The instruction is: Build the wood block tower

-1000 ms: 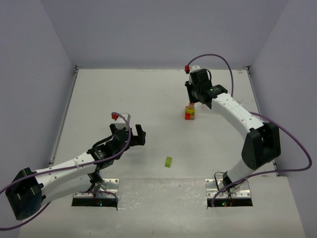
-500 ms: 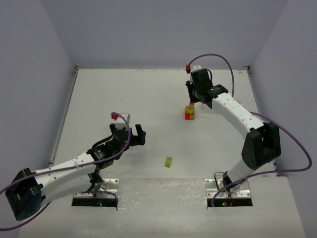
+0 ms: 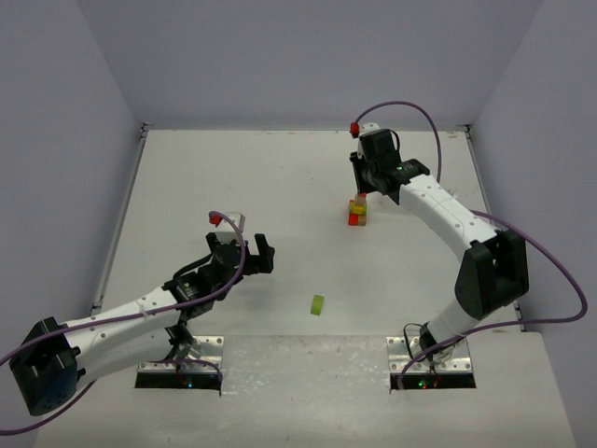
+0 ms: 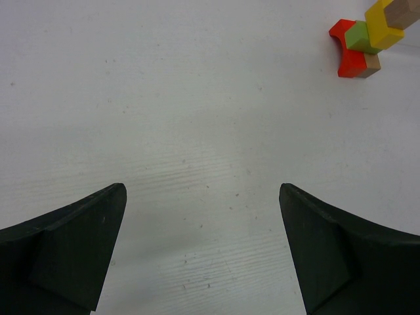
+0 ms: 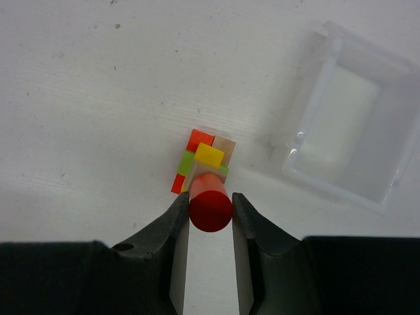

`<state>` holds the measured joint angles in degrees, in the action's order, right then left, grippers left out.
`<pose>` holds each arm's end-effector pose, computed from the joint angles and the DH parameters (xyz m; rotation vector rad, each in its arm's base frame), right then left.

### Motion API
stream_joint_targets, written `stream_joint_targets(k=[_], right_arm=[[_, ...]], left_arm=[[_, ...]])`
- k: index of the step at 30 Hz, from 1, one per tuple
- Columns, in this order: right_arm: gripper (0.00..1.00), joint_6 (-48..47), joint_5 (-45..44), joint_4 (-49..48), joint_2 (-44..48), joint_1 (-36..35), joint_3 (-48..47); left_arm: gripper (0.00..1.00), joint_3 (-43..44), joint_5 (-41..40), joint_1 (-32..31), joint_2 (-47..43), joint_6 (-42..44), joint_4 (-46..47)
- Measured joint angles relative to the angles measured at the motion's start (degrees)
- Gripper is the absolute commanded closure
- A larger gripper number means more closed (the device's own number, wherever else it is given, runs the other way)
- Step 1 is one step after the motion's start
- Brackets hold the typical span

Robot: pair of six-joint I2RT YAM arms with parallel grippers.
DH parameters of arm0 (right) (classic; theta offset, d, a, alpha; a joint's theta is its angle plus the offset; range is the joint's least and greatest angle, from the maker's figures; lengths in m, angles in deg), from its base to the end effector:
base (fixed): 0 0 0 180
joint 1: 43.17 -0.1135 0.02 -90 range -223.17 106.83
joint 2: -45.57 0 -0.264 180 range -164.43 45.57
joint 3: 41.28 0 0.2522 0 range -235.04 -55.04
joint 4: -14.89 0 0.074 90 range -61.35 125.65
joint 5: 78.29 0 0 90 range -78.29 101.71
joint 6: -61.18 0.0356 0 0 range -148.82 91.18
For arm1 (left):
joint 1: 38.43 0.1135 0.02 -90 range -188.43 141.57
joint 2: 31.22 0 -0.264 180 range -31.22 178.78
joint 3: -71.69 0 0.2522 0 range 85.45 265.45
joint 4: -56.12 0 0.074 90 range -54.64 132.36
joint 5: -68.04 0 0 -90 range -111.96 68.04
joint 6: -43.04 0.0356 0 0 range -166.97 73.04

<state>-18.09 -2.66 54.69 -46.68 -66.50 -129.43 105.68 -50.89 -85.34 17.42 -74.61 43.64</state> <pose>0.3341 0.1345 0.2840 -0.1300 2.3037 0.0094 0.1377 -0.1220 0.1999 0.0233 1.9958 -0.3253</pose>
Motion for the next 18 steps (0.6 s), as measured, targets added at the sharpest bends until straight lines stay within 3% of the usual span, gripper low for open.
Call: stream_joint_targets(k=[10,18], right_arm=[[0.66,0.1,0.1,0.0,-0.1,0.0,0.0],[0.48,0.9,0.2,0.2,-0.1,0.1,0.0]], left_arm=[[0.0,0.0,0.2,0.0,0.0,0.2,0.0],[0.0,0.0,0.2,0.0,0.0,0.2,0.0]])
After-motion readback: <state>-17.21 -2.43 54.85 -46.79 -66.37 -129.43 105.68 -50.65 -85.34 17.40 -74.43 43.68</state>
